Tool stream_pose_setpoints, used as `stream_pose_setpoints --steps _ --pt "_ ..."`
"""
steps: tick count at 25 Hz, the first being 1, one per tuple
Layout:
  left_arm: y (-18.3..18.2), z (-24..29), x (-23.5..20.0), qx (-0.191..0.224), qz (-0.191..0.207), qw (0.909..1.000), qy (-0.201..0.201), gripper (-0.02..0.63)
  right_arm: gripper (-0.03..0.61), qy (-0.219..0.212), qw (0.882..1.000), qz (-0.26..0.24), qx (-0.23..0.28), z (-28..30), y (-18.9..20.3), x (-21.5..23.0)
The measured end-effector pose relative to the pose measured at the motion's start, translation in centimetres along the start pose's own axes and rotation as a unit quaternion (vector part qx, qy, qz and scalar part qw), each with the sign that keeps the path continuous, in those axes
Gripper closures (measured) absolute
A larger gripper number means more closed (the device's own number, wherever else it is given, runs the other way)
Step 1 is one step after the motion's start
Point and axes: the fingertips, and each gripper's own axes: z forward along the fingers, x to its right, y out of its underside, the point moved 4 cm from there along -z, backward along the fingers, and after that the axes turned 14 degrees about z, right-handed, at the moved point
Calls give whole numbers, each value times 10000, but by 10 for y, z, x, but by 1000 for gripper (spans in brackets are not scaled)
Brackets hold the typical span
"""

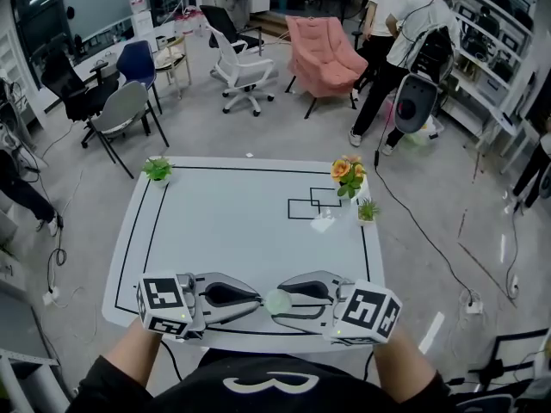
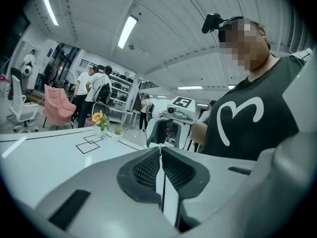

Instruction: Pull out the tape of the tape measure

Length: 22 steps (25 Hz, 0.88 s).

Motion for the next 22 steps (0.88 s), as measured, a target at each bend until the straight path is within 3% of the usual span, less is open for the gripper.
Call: stream_pose_setpoints --steps 5,12,22 --pt "7 -1 1 -16 -43 9995 -321 597 357 188 9996 196 59 4 4 3" --pt "16 -2 -3 -205 -173 9932 -1130 600 357 655 9962 540 196 12 9 9" --pt "29 0 4 -482 68 9821 -1819 600 357 1145 9894 856 239 17 24 7"
